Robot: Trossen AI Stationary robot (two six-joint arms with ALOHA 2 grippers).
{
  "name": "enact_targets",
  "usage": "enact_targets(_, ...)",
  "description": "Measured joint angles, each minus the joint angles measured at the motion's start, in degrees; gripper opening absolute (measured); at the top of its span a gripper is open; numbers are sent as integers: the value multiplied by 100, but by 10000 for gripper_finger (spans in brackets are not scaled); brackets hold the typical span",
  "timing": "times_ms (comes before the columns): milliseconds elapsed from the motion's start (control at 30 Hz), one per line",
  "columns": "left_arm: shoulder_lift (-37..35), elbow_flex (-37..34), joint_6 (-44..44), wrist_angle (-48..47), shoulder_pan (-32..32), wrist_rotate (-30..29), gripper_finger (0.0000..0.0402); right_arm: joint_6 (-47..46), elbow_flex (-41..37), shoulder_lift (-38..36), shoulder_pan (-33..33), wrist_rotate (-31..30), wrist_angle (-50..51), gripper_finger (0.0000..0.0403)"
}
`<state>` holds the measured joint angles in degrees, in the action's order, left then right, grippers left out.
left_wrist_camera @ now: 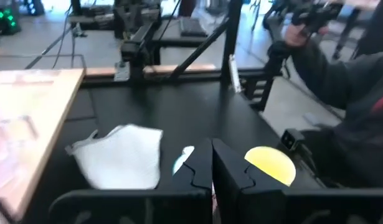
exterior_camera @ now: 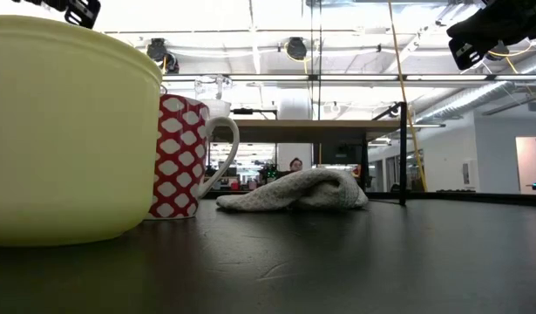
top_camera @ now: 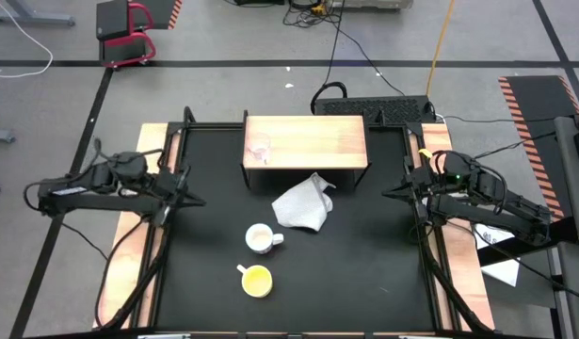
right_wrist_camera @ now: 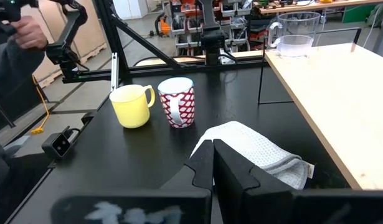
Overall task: Stack small to large cups/mugs on shelf
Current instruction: Put the yellow mug on the shelf
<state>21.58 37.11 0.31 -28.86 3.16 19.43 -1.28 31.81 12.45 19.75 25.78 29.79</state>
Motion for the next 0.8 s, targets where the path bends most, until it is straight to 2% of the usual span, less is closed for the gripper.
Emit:
enact_targets(167,-13,-769,-157,1485,-515,-1,2,0,0,0,0,2,1,0)
enact_targets(333,-33,-1284,294,2034,-1052,-522,1,0,0,0,0,2,1,0)
enact_targets(500,-236,-1419,477,1974,-1364,-977,1,-2,0,0,0,8,6,0)
enact_targets(800,-734,-1460,512,1546,-1453,-1496,0,9,0,0,1,157,5,0)
